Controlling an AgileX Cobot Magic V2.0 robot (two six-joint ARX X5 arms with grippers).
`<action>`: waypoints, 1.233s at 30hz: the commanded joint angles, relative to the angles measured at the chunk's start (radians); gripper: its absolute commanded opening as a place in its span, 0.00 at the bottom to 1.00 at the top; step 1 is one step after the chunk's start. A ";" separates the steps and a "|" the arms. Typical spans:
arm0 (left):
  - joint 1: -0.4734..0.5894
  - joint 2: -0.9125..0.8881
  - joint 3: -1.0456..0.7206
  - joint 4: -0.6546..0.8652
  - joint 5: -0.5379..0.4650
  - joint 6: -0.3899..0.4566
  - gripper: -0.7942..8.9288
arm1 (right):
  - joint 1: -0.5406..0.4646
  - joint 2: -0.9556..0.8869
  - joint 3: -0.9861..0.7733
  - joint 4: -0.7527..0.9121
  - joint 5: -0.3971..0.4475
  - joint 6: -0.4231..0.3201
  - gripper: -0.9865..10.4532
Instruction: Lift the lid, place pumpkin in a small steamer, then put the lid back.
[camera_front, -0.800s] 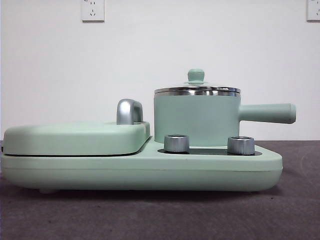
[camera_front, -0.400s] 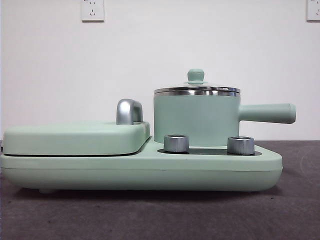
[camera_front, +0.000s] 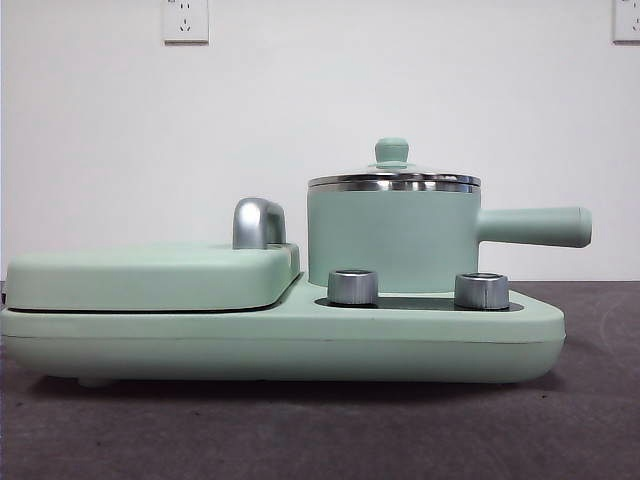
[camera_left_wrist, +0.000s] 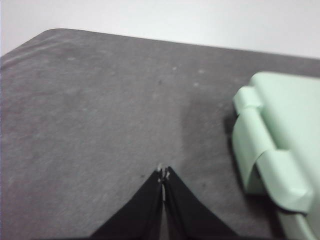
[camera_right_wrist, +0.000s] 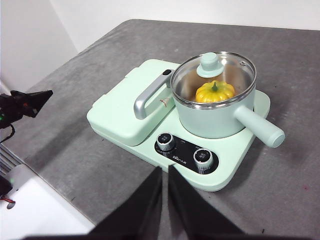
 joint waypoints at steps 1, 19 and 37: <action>0.010 -0.002 -0.036 0.043 -0.006 0.048 0.09 | 0.005 0.004 0.008 0.011 0.000 0.003 0.10; 0.012 -0.002 -0.095 0.124 0.014 0.126 0.09 | 0.005 0.004 0.008 0.011 0.000 0.003 0.10; 0.013 -0.002 -0.094 0.128 0.014 0.126 0.09 | 0.005 0.004 0.008 0.011 0.000 0.003 0.10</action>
